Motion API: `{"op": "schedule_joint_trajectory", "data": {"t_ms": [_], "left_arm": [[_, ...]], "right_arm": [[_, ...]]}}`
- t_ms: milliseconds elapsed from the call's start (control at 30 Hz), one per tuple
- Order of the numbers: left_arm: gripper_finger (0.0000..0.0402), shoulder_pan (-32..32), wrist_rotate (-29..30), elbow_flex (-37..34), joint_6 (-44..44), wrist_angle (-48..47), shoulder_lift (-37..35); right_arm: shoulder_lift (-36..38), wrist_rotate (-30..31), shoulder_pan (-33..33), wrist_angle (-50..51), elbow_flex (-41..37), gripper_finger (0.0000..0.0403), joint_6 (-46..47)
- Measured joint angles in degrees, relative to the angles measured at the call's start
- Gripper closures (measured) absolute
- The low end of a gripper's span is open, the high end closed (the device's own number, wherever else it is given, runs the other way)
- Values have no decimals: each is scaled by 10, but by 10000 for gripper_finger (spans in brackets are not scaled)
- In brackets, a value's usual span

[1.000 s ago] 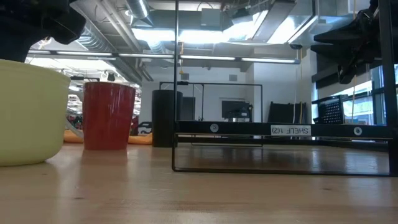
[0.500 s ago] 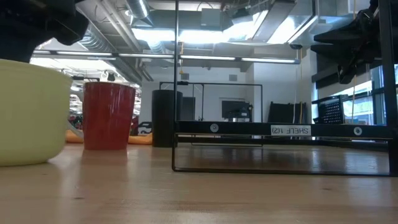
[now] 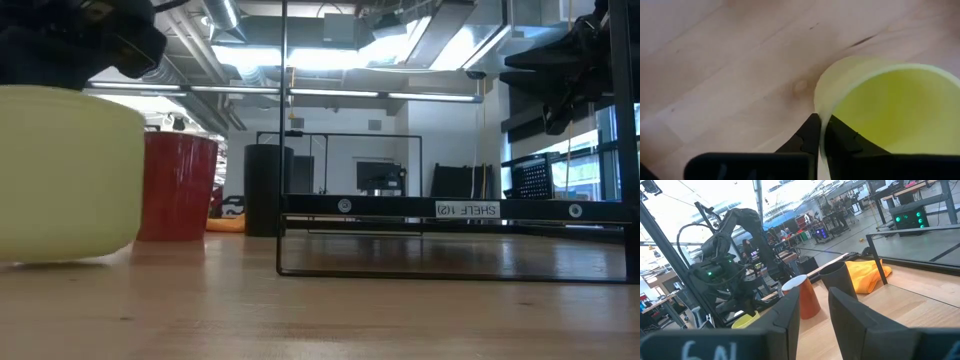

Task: Stack small to large cups/mugs on shelf
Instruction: Put the yellow mug on the shelf

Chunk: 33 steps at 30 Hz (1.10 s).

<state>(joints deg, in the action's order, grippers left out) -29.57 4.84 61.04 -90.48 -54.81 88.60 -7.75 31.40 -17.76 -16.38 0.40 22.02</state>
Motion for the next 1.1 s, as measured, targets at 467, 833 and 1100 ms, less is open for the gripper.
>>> {"op": "schedule_joint_trajectory", "data": {"t_ms": [467, 833, 1100], "left_arm": [[397, 32, -14, 0, 26, 19, -13], [399, 65, -31, 60, 78, 14, -13], [399, 90, -25, 143, 134, -17, -13]], "right_arm": [[0, 0, 0, 0, 0, 298, 0], [0, 0, 0, 0, 0, 298, 0], [0, 0, 0, 0, 0, 298, 0]]}}
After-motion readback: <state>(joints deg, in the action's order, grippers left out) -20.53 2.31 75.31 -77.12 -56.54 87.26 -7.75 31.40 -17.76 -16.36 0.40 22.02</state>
